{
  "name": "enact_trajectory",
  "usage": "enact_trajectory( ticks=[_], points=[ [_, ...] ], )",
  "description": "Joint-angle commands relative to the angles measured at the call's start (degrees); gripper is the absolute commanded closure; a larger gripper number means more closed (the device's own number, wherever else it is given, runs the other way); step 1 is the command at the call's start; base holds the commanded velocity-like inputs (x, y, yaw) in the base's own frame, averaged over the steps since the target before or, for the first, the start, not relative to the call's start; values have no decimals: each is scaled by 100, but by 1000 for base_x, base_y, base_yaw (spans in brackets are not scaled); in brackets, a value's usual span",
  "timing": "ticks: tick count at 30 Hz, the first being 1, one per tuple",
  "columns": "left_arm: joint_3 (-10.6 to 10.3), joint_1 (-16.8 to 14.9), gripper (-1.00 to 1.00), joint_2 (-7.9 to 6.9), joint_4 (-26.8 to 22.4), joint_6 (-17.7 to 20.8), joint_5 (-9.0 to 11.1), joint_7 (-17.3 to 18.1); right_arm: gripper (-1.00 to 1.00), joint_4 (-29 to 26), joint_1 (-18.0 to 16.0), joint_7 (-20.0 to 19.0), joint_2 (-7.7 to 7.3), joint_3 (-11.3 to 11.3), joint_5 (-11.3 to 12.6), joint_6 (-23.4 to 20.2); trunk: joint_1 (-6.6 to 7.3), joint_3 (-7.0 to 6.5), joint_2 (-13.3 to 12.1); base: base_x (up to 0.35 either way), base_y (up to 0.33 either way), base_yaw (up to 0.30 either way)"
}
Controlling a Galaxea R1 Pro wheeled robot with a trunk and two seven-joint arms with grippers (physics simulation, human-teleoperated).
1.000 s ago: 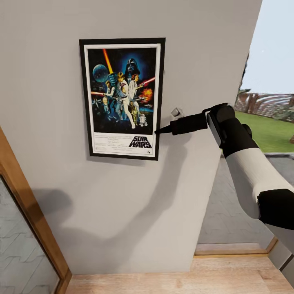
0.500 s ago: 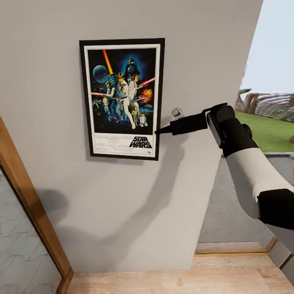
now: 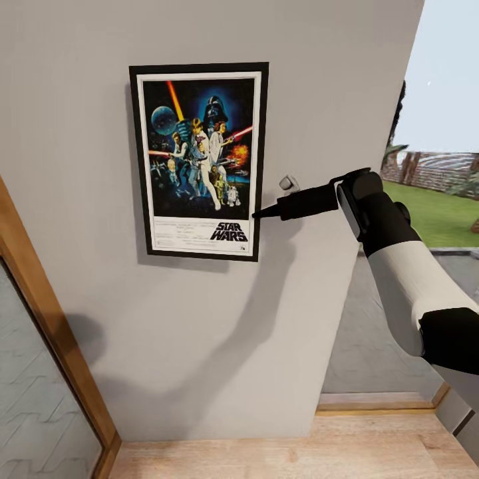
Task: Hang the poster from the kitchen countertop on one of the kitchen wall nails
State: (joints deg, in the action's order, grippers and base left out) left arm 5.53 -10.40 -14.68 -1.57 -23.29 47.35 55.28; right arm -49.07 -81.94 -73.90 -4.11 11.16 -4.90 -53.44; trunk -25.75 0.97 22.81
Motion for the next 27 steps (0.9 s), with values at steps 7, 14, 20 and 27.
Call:
enact_trajectory(
  ticks=[7, 14, 20, 27],
  points=[
    [45, -6, -100, 0, 7, -24, -41, 18, 100, -5, -6, -51, -4, -5, -46, -43, -3, 10, 11, -1, 112, 0],
    [45, -6, -100, 0, 7, -23, -41, 18, 100, -6, -6, -51, -2, -1, -46, -43, -3, 10, 11, 0, 65, 0],
    [45, -6, -100, 0, 7, -24, -41, 18, 100, -5, -6, -53, -5, -4, -46, -43, -3, 10, 11, 0, 115, 0],
    [45, -6, -100, 0, 7, -25, -41, 18, 100, -6, -6, -53, -2, -5, -46, -43, -3, 10, 11, 0, 38, 0]
  ],
)
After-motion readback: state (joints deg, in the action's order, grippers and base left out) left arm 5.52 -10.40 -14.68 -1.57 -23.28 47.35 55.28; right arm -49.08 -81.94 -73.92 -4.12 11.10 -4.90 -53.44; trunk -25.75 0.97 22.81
